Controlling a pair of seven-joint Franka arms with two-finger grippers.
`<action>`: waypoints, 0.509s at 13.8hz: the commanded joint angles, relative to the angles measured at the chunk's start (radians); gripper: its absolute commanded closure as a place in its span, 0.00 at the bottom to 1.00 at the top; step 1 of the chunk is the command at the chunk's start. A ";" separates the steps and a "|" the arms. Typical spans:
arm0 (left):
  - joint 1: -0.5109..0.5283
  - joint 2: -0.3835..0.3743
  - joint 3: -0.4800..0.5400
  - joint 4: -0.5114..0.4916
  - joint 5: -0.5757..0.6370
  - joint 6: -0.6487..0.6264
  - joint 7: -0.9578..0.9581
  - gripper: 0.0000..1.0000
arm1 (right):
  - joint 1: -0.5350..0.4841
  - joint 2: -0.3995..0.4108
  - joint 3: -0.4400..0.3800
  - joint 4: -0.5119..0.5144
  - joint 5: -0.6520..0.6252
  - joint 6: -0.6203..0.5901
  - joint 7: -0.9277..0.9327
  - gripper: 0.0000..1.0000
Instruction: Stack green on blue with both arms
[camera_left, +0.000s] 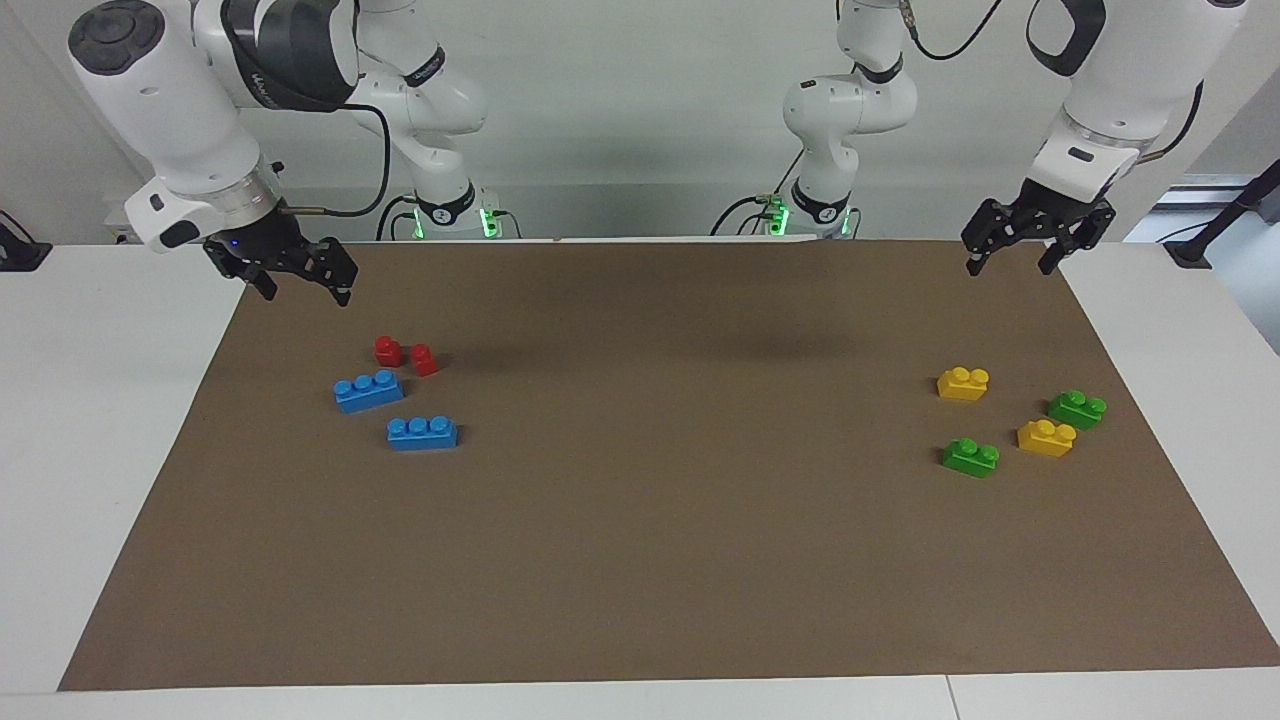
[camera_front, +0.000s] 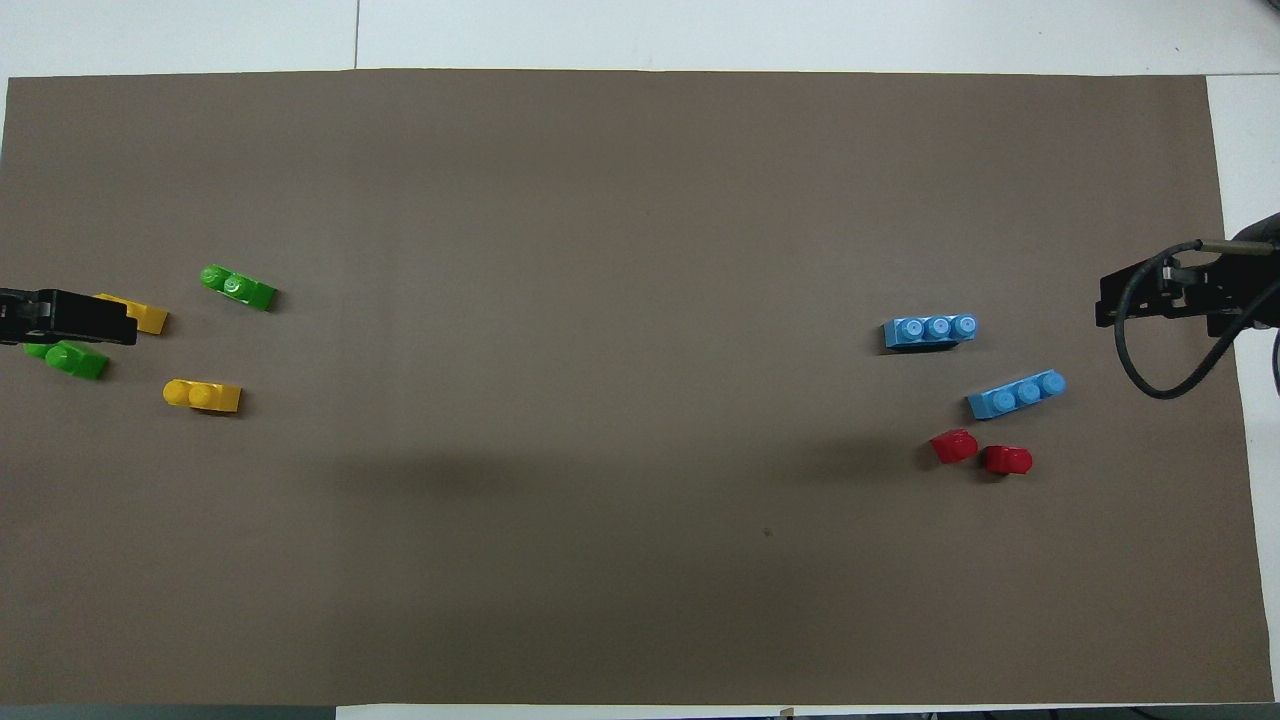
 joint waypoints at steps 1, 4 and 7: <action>-0.004 -0.025 0.002 -0.026 -0.009 0.012 0.013 0.00 | -0.001 -0.027 0.002 -0.035 -0.018 0.020 -0.003 0.00; -0.004 -0.025 0.002 -0.026 -0.009 0.015 0.013 0.00 | -0.003 -0.027 0.002 -0.033 -0.018 0.020 -0.004 0.00; -0.004 -0.025 0.002 -0.026 -0.009 0.016 0.015 0.00 | -0.003 -0.027 0.002 -0.033 -0.018 0.018 -0.004 0.00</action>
